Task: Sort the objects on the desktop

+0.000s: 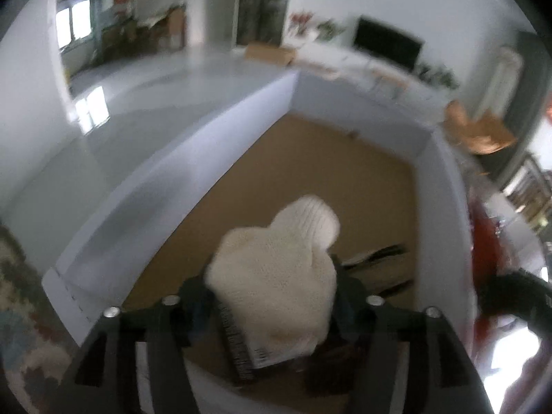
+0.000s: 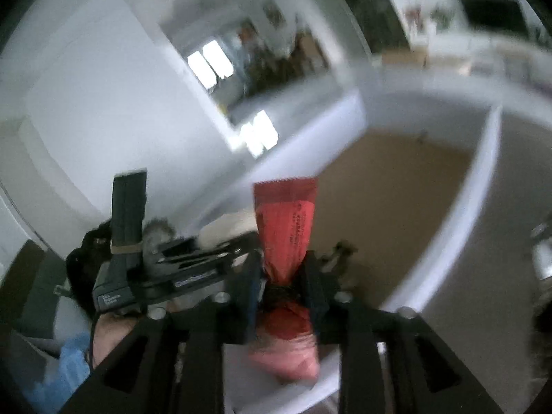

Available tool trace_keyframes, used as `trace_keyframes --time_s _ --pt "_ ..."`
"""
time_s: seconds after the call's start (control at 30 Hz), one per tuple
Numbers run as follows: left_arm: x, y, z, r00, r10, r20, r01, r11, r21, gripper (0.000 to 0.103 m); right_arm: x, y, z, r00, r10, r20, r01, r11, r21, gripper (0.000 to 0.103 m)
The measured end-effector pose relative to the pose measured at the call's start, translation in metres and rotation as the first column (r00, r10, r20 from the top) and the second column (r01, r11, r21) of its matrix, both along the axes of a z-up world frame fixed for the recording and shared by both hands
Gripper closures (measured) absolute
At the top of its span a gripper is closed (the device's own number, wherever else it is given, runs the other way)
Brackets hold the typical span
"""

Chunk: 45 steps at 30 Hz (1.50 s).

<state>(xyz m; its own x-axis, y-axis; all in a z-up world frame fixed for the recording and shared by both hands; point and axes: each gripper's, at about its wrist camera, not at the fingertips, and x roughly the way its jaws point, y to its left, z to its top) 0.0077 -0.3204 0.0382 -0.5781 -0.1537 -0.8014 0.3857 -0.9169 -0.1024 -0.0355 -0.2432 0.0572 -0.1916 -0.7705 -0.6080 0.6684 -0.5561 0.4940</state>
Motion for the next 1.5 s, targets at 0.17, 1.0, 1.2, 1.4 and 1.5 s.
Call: trace_keyframes --time_s 0.17,1.0,1.2,1.4,1.5 --pt "0.031 -0.009 0.001 0.994 0.051 -0.096 -0.048 0.998 0.026 0.027 0.007 0.022 -0.007 0.998 -0.048 -0.031 0.047 0.997 -0.054 0.024" --pt "0.006 0.31 -0.017 0.824 -0.566 -0.029 0.562 0.823 -0.08 0.004 0.067 0.393 -0.111 0.727 -0.648 -0.226 0.682 0.645 0.344 0.005" --pt "-0.024 0.351 -0.066 0.805 -0.586 0.092 0.589 0.808 -0.013 0.004 0.073 0.369 -0.112 0.788 -0.55 -0.277 0.612 0.651 0.449 0.0" --pt "-0.055 0.369 -0.076 0.815 -0.565 0.13 0.575 0.817 -0.051 0.003 0.077 0.371 -0.111 0.788 -0.551 -0.275 0.612 0.653 0.447 0.0" --pt "-0.075 0.367 -0.068 0.838 -0.534 0.113 0.534 0.845 0.036 0.003 0.076 0.37 -0.111 0.788 -0.551 -0.274 0.612 0.653 0.446 0.0"
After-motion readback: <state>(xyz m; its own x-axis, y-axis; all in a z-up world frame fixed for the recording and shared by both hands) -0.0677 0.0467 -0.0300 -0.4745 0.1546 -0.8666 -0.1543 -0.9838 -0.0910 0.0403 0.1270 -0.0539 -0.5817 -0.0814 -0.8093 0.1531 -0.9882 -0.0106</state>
